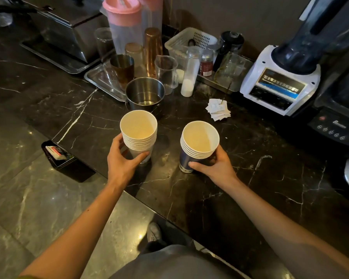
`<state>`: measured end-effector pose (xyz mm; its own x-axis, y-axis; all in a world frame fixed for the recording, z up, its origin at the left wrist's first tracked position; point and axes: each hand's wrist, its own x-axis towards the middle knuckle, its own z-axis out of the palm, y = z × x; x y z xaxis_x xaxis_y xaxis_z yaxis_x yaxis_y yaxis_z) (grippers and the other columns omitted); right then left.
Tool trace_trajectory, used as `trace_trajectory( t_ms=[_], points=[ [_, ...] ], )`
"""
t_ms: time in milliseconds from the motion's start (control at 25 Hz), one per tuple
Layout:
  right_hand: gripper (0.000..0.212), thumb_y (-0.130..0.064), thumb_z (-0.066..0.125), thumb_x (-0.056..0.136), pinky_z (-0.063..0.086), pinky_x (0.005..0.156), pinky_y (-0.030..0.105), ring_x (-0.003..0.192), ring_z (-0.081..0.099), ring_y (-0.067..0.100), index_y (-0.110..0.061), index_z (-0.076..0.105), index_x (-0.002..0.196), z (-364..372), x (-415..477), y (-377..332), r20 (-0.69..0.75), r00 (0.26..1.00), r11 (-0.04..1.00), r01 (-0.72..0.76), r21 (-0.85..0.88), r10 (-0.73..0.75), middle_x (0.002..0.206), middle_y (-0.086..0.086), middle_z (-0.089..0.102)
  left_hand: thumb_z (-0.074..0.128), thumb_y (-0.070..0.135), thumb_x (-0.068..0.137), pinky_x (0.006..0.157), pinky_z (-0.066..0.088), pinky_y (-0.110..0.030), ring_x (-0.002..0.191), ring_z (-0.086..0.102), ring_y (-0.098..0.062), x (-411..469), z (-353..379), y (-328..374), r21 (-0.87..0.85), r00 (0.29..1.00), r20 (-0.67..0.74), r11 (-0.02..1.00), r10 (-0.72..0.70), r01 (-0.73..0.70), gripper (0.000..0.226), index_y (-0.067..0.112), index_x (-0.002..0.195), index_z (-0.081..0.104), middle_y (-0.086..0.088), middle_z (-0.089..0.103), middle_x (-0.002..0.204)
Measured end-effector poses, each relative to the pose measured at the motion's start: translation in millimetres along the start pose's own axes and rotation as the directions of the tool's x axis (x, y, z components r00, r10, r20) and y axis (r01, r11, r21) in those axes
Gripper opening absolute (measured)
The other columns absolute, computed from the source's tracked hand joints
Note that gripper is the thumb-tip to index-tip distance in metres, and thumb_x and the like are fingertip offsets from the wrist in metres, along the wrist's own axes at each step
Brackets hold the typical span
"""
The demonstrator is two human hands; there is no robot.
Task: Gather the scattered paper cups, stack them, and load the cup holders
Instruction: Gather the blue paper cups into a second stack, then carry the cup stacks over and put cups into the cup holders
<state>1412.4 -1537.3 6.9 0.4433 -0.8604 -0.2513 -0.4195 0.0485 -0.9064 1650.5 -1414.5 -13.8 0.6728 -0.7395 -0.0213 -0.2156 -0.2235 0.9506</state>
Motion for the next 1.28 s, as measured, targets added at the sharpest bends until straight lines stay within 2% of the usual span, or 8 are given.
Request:
trace_trajectory(
  t_ms=[240, 440, 680, 800, 840, 920, 1120, 1280],
  points=[
    [0.083, -0.026, 0.09, 0.062, 0.041, 0.099, 0.025, 0.12, 0.051, 0.003, -0.022, 0.048, 0.134, -12.7, -30.3, -1.0, -0.196, 0.98, 0.996, -0.002, 0.089, 0.02, 0.129, -0.01, 0.058, 0.084, 0.037, 0.063, 0.088, 0.045, -0.012, 0.114, 0.054, 0.002, -7.2, 24.1, 18.3, -0.028, 0.972, 0.226, 0.998, 0.059, -0.054, 0.083, 0.023, 0.134, 0.043, 0.014, 0.053, 0.128],
    [0.08, -0.019, 0.088, 0.064, 0.043, 0.081, 0.007, 0.105, 0.052, -0.017, -0.034, 0.043, 0.129, -52.0, -85.8, 10.4, -0.39, 0.919, 0.984, 0.02, 0.176, 0.051, 0.117, -0.029, 0.054, 0.087, 0.03, 0.063, 0.092, 0.049, -0.02, 0.116, 0.054, -0.003, -33.5, 71.3, 41.8, -0.051, 0.894, 0.435, 0.994, 0.108, -0.095, 0.082, 0.023, 0.133, 0.044, 0.01, 0.054, 0.129],
    [0.073, -0.024, 0.086, 0.062, 0.052, 0.079, 0.014, 0.109, 0.059, -0.006, -0.031, 0.049, 0.125, -112.3, -205.8, 42.5, -0.62, 0.782, 0.97, 0.092, 0.226, 0.07, 0.121, -0.02, 0.061, 0.088, 0.028, 0.064, 0.095, 0.049, -0.028, 0.118, 0.055, -0.008, -103.3, 150.9, 87.3, -0.113, 0.753, 0.633, 0.984, 0.178, -0.137, 0.083, 0.027, 0.133, 0.042, 0.008, 0.054, 0.133],
    [0.076, -0.031, 0.09, 0.06, 0.054, 0.086, 0.025, 0.109, 0.064, 0.006, -0.025, 0.053, 0.126, -149.3, -308.7, 73.1, -0.785, 0.609, 0.969, 0.111, 0.222, 0.111, 0.121, -0.01, 0.066, 0.088, 0.024, 0.064, 0.095, 0.048, -0.029, 0.119, 0.054, -0.009, -183.8, 213.3, 122.7, -0.165, 0.582, 0.778, 0.97, 0.238, -0.177, 0.084, 0.023, 0.135, 0.042, 0.007, 0.054, 0.133],
    [0.078, -0.035, 0.091, 0.059, 0.055, 0.089, 0.031, 0.11, 0.064, 0.01, -0.023, 0.054, 0.126, -150.1, -310.4, 76.8, -0.79, 0.602, 0.974, 0.087, 0.211, 0.118, 0.122, -0.006, 0.066, 0.088, 0.024, 0.064, 0.095, 0.049, -0.029, 0.118, 0.055, -0.008, -186.3, 212.9, 125.7, -0.186, 0.582, 0.773, 0.968, 0.251, -0.17, 0.084, 0.023, 0.135, 0.043, 0.006, 0.056, 0.132],
    [0.081, -0.042, 0.09, 0.057, 0.053, 0.094, 0.037, 0.112, 0.063, 0.013, -0.023, 0.055, 0.128, -166.5, -388.1, 99.6, -0.894, 0.426, 0.982, 0.051, 0.179, 0.141, 0.124, -0.001, 0.065, 0.089, 0.025, 0.062, 0.094, 0.051, -0.03, 0.115, 0.057, -0.007, -256.6, 250.0, 149.4, -0.228, 0.425, 0.855, 0.951, 0.299, -0.21, 0.083, 0.023, 0.132, 0.045, 0.007, 0.058, 0.128],
    [0.075, -0.031, 0.09, 0.06, 0.053, 0.077, 0.016, 0.105, 0.062, 0.0, -0.023, 0.056, 0.127, -168.9, -538.6, 138.5, -0.968, 0.074, 0.971, 0.018, 0.24, 0.238, 0.122, -0.001, 0.064, 0.09, 0.026, 0.059, 0.094, 0.052, -0.034, 0.113, 0.058, -0.007, -409.4, 310.9, 171.9, -0.308, 0.086, 0.939, 0.926, 0.333, -0.218, 0.083, 0.022, 0.13, 0.048, 0.006, 0.06, 0.126],
    [0.073, -0.031, 0.091, 0.062, 0.056, 0.08, 0.022, 0.106, 0.061, -0.001, -0.031, 0.055, 0.126, -152.7, -641.7, 162.8, -0.933, -0.194, 0.95, -0.022, 0.311, 0.301, 0.122, -0.005, 0.063, 0.087, 0.017, 0.064, 0.082, 0.044, -0.011, 0.104, 0.054, 0.004, -531.2, 334.5, 182.9, -0.378, -0.217, 0.916, 0.908, 0.338, -0.18, 0.081, 0.018, 0.134, 0.046, 0.015, 0.056, 0.117]
  ],
)
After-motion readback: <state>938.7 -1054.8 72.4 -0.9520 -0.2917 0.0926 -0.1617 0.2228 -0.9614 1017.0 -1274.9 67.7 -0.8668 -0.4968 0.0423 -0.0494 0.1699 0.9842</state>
